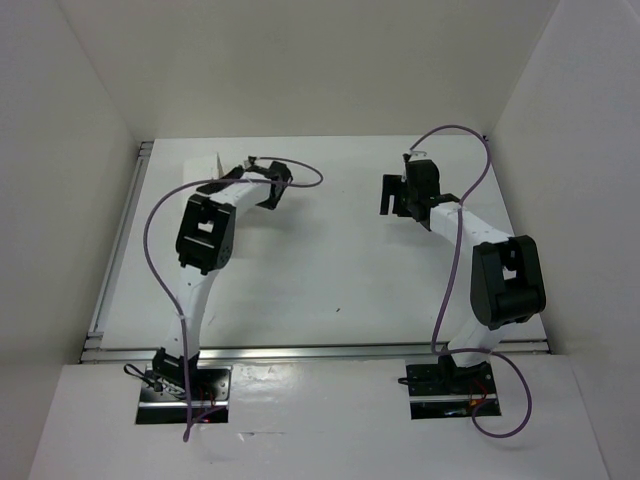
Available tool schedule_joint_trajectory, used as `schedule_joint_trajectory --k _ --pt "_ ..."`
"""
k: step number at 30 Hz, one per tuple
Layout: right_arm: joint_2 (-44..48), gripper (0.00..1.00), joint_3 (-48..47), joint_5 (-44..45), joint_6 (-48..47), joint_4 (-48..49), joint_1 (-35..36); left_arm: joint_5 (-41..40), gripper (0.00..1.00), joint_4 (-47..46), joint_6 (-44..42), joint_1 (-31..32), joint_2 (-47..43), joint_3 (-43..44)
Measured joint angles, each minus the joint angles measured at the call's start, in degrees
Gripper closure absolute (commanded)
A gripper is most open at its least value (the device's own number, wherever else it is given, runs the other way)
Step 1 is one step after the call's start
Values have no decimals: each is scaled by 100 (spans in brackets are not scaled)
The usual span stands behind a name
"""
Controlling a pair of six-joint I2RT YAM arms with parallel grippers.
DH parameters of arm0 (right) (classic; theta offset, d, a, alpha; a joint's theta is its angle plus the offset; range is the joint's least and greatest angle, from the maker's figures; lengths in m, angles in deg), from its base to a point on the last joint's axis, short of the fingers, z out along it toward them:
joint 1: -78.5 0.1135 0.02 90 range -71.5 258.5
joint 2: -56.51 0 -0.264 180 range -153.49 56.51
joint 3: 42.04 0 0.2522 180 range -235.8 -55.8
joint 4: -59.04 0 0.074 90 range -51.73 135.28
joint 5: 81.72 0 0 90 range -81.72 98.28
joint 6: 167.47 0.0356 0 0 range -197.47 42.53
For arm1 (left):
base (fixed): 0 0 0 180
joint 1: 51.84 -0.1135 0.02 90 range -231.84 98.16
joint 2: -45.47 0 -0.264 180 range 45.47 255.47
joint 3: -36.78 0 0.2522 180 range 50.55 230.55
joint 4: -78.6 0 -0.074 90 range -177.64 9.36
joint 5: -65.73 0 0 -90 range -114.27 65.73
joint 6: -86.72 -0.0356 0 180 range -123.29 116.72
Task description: Build the wood block tower
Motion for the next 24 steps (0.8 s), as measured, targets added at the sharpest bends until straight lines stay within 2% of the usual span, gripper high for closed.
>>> schedule_joint_trajectory --k 3,11,19,24 --pt "0 14 0 83 0 -4 0 -407 100 -280 -461 369 199 31" --pt "2 14 0 249 0 -9 0 -409 100 -1825 -2179 1303 629 643" --pt "7 14 0 409 2 -7 0 -389 100 -5724 -5740 1803 802 177" --pt "133 14 22 625 28 0 0 -337 100 -9370 -8806 2439 1270 -57"
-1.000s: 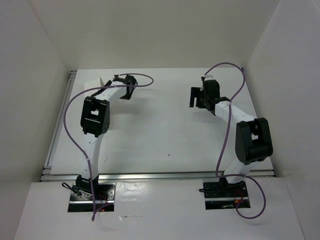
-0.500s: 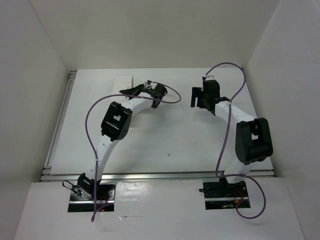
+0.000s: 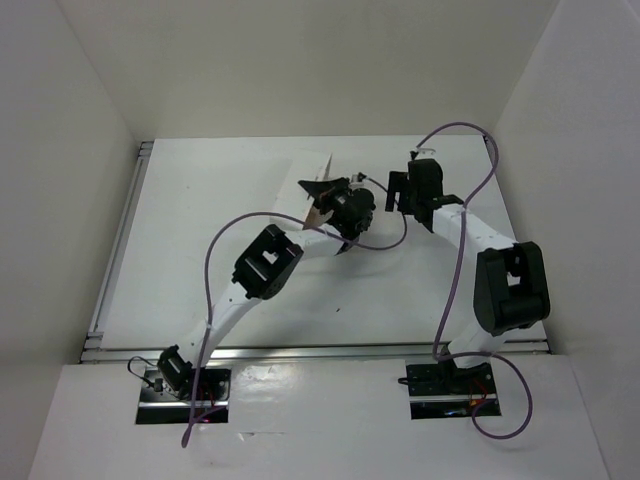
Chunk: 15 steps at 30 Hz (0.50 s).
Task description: Build the wood block tower
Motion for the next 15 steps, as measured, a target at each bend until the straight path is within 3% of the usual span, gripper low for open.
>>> schedule_joint_trajectory --k 2,5,15 --pt "155 14 61 81 39 11 0 168 100 -588 -485 225 164 175" --pt "446 14 155 280 111 20 0 350 100 -356 -450 463 264 452" --pt "896 11 402 492 267 251 0 579 100 -953 -938 822 411 354"
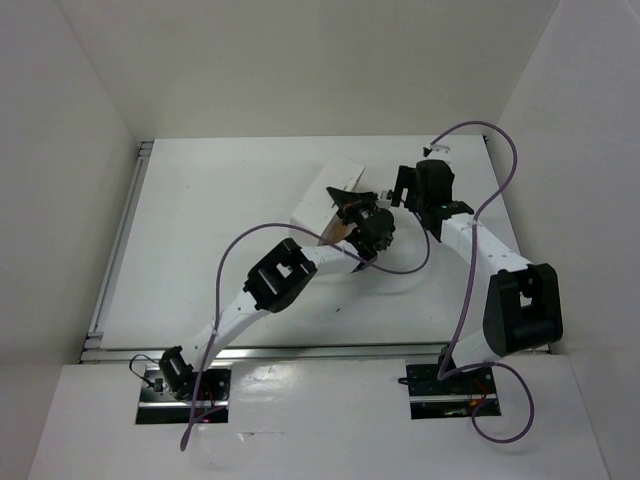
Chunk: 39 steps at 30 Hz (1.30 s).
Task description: Build the wood block tower
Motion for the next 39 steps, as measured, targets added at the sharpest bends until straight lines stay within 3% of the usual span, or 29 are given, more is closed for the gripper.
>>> schedule_joint_trajectory --k 10,15,19,22,25,30,34,39 --pt "24 11 31 -289 149 -4 0 271 100 -42 -157 885 109 179" --pt "70 11 35 -407 234 4 0 348 100 -125 -149 1025 90 136" --pt "306 11 138 -474 271 -4 0 490 100 -745 -420 905 31 66" --pt "553 11 186 -474 273 4 0 597 100 -872 -299 649 -74 59" --pt "769 11 212 -450 273 46 0 640 100 -291 177 234 -339 -98" --pt "870 11 212 -446 271 109 0 590 100 621 774 -874 -1095 -905" --pt "870 11 216 -409 271 109 0 483 100 2059 1705 -1759 -1803 -1508" --pt "868 11 216 -319 260 107 0 125 100 2588 2363 -2210 -2387 -2549"
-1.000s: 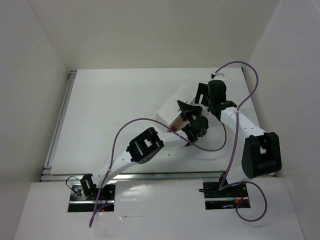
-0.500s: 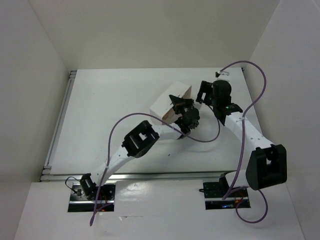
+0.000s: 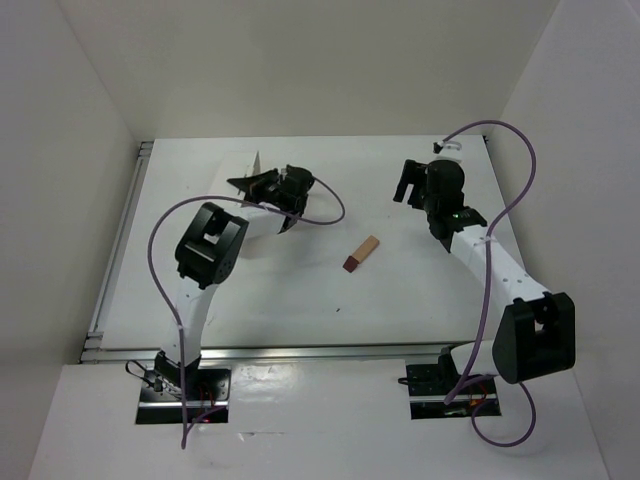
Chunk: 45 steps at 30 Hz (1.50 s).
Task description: Build the wood block tower
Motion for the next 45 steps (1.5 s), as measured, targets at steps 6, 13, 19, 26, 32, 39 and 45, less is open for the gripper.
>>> schedule_joint_trajectory --k 6,13,19,26,32,39,45 --pt "-131 11 0 24 -39 -2 0 -39 100 1143 610 -501 -793 -586" --pt "-490 11 -7 -4 -105 -50 0 -302 100 1711 345 -675 -560 -323" --pt "-518 11 -7 -11 -136 -76 0 -741 100 1097 -35 339 245 -275" --pt "-518 11 -7 -24 -144 -74 0 -741 100 328 -92 1123 695 -503" --pt "-518 11 -7 -87 -144 -66 0 -741 100 164 -116 1128 754 -417" --pt "-518 11 -7 -216 -144 -66 0 -586 100 -317 -857 1021 787 31" --pt "-518 11 -7 -315 -144 -63 0 63 100 -1506 -1803 695 570 542"
